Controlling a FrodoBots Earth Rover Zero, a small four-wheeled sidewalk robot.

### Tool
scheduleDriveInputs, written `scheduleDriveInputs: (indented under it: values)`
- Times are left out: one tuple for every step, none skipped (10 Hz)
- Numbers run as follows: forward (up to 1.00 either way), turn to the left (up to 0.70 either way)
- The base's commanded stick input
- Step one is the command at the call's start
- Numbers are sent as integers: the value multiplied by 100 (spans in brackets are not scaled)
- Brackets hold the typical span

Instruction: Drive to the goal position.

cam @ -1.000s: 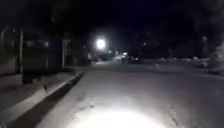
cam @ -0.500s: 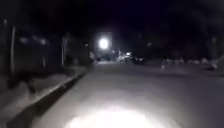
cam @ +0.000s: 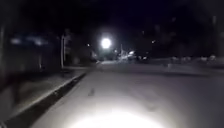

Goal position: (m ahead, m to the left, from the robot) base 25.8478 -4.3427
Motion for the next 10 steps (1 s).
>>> scheduleDriveInputs:
  values:
    - [100, 0]
    - [100, 0]
    - [100, 0]
    - [100, 0]
    - [100, 0]
    - [100, 0]
    - [100, 0]
    - [100, 0]
    - [100, 0]
    - [100, 0]
